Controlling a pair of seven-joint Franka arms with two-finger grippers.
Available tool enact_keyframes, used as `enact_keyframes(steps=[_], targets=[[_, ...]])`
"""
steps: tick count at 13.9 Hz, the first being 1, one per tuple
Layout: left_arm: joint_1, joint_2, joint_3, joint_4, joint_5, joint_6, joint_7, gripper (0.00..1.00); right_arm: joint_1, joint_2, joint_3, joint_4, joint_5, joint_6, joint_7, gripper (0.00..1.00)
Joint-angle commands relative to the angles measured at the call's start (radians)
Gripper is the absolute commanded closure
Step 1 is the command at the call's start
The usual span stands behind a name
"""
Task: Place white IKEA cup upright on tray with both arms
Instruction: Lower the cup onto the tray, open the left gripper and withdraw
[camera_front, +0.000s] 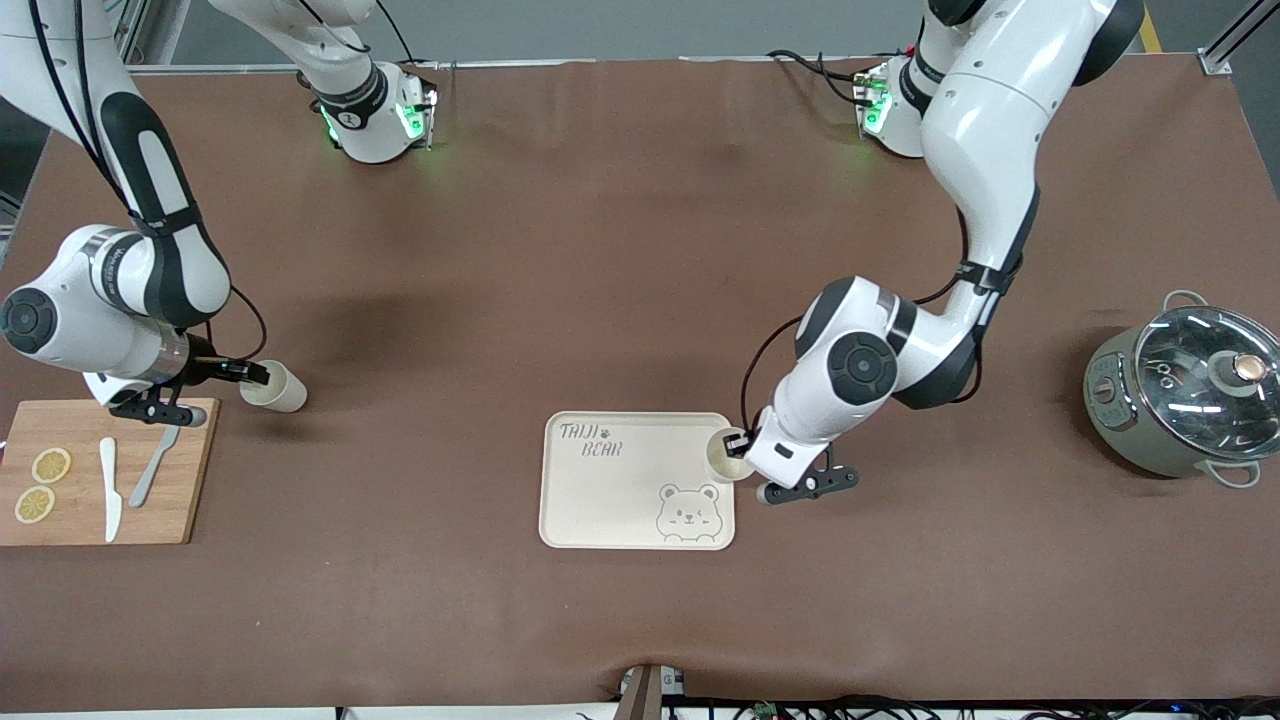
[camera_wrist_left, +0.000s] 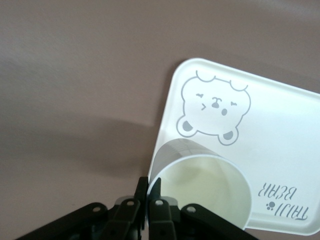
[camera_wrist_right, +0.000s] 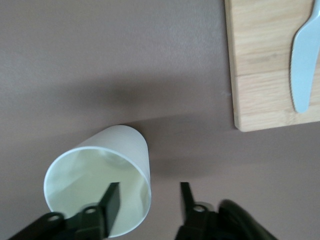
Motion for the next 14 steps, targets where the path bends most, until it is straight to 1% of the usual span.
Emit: enact_keyframes(steps=[1, 2, 5, 6, 8, 11, 13, 14], targets=[[-0.081, 0.066, 0.058, 0.087, -0.017, -0.017, -0.056, 1.00, -0.014, -0.013, 0.015, -0.023, 0.003, 0.000, 0.020, 1.00], [-0.097, 0.071, 0.073, 0.086, -0.017, -0.013, -0.057, 1.00, -0.014, -0.015, 0.015, -0.023, 0.003, -0.002, 0.023, 1.00], [-0.104, 0.098, 0.076, 0.083, -0.017, 0.038, -0.073, 1.00, -0.011, -0.018, 0.016, -0.015, 0.004, -0.014, 0.028, 1.00], [-0.106, 0.100, 0.076, 0.083, -0.017, 0.038, -0.073, 0.88, -0.008, -0.022, 0.018, -0.003, 0.004, -0.040, 0.043, 1.00], [-0.109, 0.100, 0.078, 0.083, -0.017, 0.040, -0.070, 0.00, 0.018, -0.028, 0.018, 0.054, 0.004, -0.139, 0.098, 1.00], [-0.109, 0.074, 0.076, 0.081, -0.014, 0.035, -0.077, 0.00, 0.052, -0.028, 0.018, 0.166, 0.004, -0.300, 0.172, 1.00], [-0.100, 0.033, 0.078, 0.081, -0.014, 0.029, -0.079, 0.00, 0.073, -0.030, 0.020, 0.219, 0.010, -0.369, 0.210, 1.00], [-0.094, 0.010, 0.078, 0.081, -0.015, 0.026, -0.077, 0.00, 0.086, -0.030, 0.020, 0.247, 0.032, -0.396, 0.223, 1.00]])
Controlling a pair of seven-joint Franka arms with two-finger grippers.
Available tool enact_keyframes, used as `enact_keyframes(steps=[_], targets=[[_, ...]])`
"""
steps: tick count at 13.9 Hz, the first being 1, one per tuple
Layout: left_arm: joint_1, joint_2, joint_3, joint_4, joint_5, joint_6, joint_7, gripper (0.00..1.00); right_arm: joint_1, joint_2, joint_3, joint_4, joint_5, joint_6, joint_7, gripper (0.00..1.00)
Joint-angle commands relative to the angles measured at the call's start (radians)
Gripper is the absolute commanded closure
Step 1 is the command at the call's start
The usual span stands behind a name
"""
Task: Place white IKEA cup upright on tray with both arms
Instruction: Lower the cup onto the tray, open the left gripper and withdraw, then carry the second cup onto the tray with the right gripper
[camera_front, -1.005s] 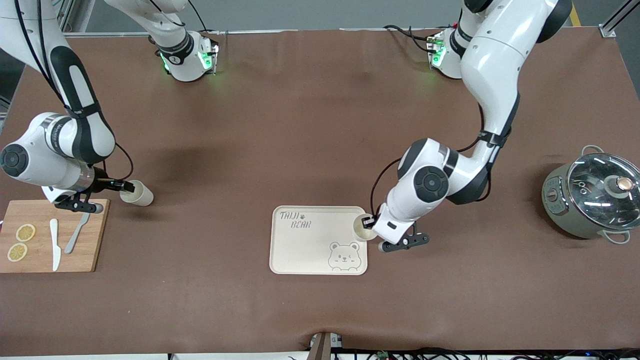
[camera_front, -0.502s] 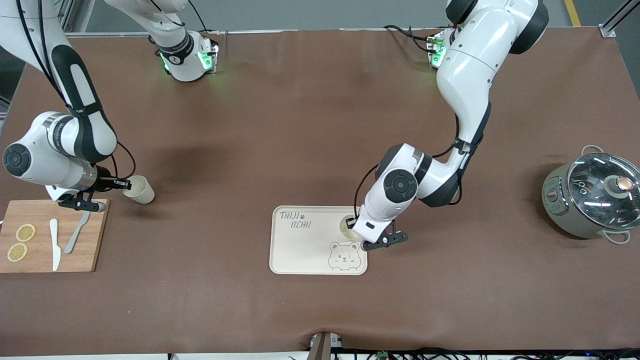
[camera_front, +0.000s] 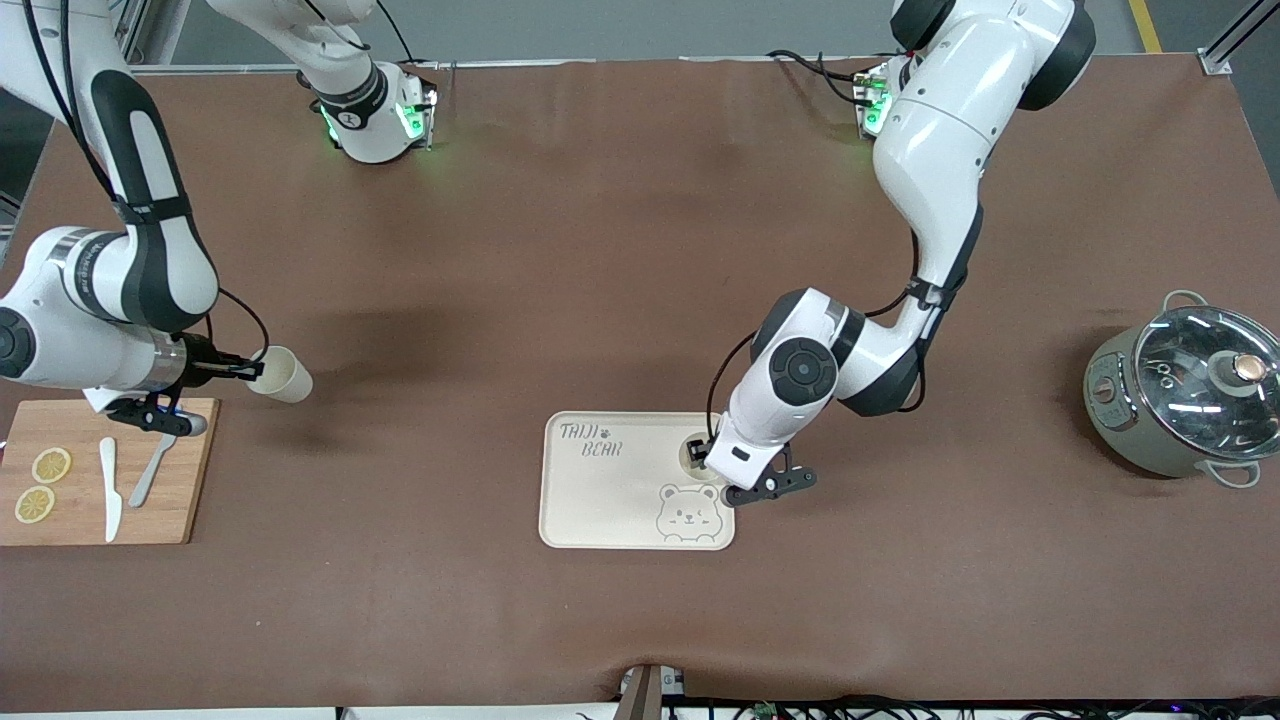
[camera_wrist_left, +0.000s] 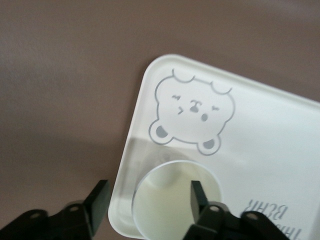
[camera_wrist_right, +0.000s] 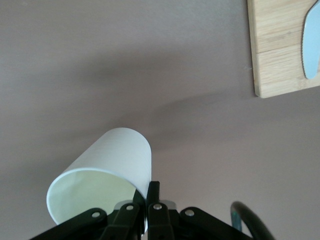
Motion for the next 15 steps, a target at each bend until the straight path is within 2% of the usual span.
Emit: enact_keyframes(steps=[1, 4, 6, 10, 15], targets=[[0.004, -0.082, 0.020, -0.008, -0.014, -0.040, -0.015, 0.00, 0.029, -0.005, 0.001, 0.075, 0.046, -0.075, 0.047, 1.00], [0.040, -0.159, 0.041, -0.015, 0.023, -0.112, 0.001, 0.00, 0.087, 0.000, -0.001, 0.104, 0.142, -0.086, 0.132, 1.00], [0.092, -0.228, 0.041, -0.028, 0.063, -0.210, 0.038, 0.00, 0.145, 0.015, -0.001, 0.136, 0.201, -0.073, 0.228, 1.00], [0.211, -0.337, 0.041, -0.029, 0.064, -0.393, 0.227, 0.00, 0.243, 0.149, -0.001, 0.254, 0.339, -0.024, 0.405, 1.00], [0.322, -0.441, 0.041, -0.029, 0.063, -0.551, 0.382, 0.00, 0.357, 0.253, -0.001, 0.369, 0.343, 0.019, 0.655, 1.00]])
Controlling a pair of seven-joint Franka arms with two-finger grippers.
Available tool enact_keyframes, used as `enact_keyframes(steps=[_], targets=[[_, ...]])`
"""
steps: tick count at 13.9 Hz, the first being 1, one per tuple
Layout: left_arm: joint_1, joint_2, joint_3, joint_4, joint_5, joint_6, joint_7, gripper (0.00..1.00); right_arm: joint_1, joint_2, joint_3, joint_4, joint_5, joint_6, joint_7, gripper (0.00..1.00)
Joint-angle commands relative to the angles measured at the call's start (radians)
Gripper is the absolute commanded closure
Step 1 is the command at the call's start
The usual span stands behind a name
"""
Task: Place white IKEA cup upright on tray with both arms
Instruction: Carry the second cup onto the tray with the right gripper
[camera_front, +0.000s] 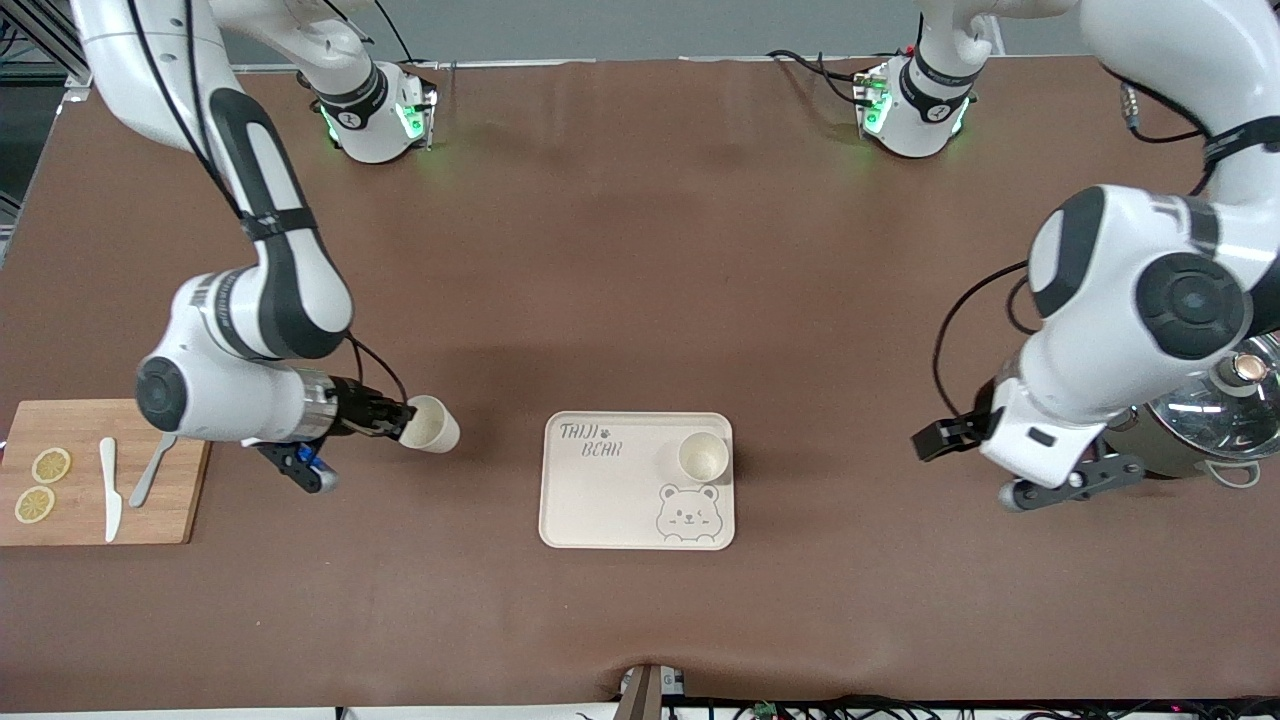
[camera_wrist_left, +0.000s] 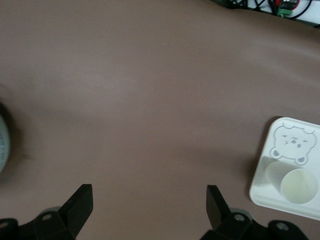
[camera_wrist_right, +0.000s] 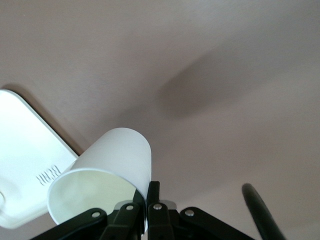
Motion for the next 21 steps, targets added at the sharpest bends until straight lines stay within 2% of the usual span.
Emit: enact_keyframes(steps=[1, 3, 6, 8, 11, 13, 16, 21], targets=[[0.047, -0.086, -0.010, -0.039, 0.017, -0.079, 0.056, 0.00, 0.063, 0.046, -0.010, 0.071, 0.024, 0.021, 0.165, 1.00], [0.052, -0.145, -0.011, -0.067, 0.017, -0.129, 0.070, 0.00, 0.118, 0.072, -0.010, 0.094, 0.022, 0.071, 0.268, 1.00], [0.081, -0.265, -0.014, -0.159, 0.009, -0.137, 0.134, 0.00, 0.198, 0.106, -0.011, 0.117, 0.016, 0.167, 0.419, 1.00], [0.084, -0.332, -0.014, -0.215, 0.004, -0.137, 0.173, 0.00, 0.224, 0.126, -0.011, 0.123, 0.016, 0.219, 0.435, 1.00], [0.084, -0.408, -0.017, -0.283, -0.002, -0.137, 0.216, 0.00, 0.240, 0.168, -0.011, 0.165, 0.018, 0.227, 0.484, 1.00], [0.098, -0.455, -0.014, -0.323, -0.061, -0.137, 0.236, 0.00, 0.270, 0.209, -0.011, 0.205, 0.016, 0.234, 0.527, 1.00], [0.132, -0.489, -0.012, -0.349, -0.071, -0.139, 0.344, 0.00, 0.274, 0.237, -0.011, 0.211, 0.016, 0.234, 0.532, 1.00], [0.140, -0.475, -0.006, -0.311, -0.056, -0.183, 0.345, 0.00, 0.291, 0.260, -0.011, 0.212, 0.018, 0.259, 0.526, 0.99]])
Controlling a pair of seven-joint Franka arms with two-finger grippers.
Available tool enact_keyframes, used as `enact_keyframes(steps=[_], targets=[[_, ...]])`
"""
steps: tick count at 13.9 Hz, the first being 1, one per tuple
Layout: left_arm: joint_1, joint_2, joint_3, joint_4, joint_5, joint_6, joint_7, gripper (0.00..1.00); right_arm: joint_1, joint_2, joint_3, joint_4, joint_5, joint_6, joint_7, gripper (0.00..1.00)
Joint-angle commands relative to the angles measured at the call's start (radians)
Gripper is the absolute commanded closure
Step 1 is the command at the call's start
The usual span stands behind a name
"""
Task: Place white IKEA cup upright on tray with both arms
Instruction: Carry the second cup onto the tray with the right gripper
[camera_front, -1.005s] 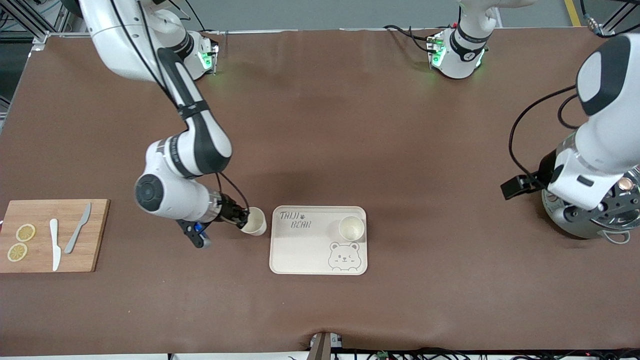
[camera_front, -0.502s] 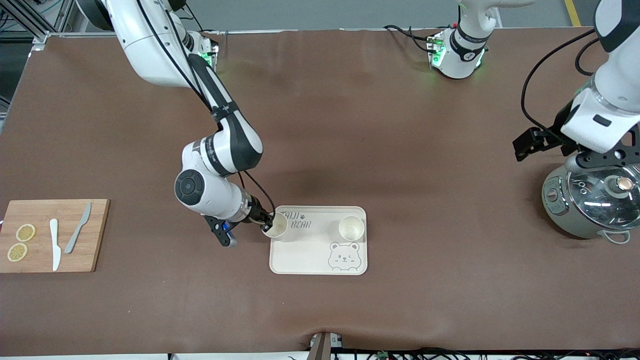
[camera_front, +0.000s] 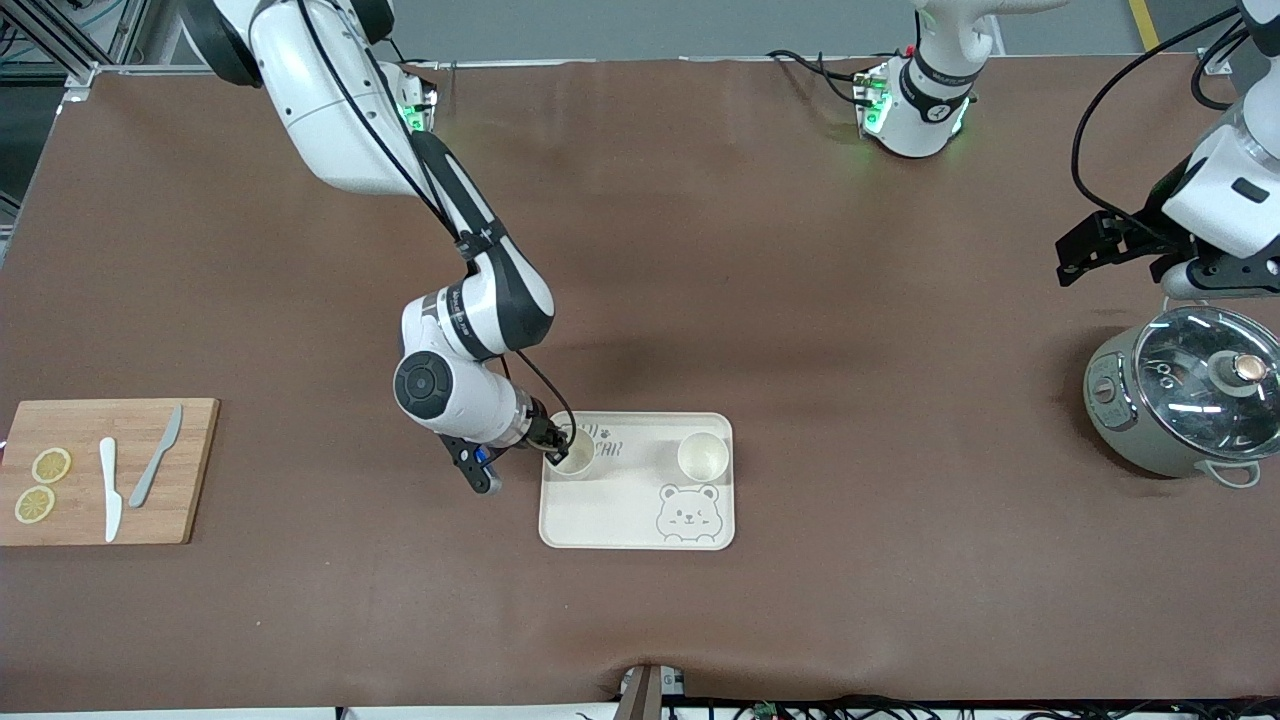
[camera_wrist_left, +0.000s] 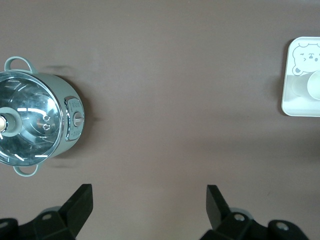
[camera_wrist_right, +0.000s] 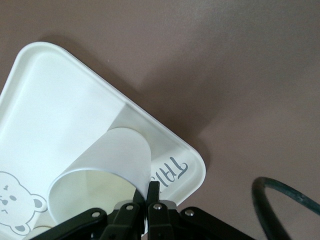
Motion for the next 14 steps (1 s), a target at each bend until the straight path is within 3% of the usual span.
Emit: enact_keyframes(steps=[1, 2, 7, 12, 14], targets=[[0.007, -0.010, 0.000, 0.011, -0.001, -0.017, 0.010, 0.00, 0.015, 0.022, -0.011, 0.030, 0.009, 0.002, 0.004, 0.57], [0.007, -0.008, 0.001, 0.022, -0.001, -0.017, 0.010, 0.00, 0.016, 0.024, -0.011, 0.030, 0.003, 0.002, -0.002, 0.01], [0.005, -0.014, 0.000, 0.035, -0.001, -0.063, 0.012, 0.00, -0.002, 0.015, -0.012, 0.071, 0.003, -0.042, -0.059, 0.00], [0.005, -0.031, -0.002, 0.037, -0.007, -0.074, 0.019, 0.00, -0.060, -0.017, -0.020, 0.143, 0.003, -0.228, -0.132, 0.00], [0.007, -0.048, -0.002, 0.034, -0.015, -0.077, 0.018, 0.00, -0.118, -0.045, -0.020, 0.198, 0.003, -0.363, -0.145, 0.00]])
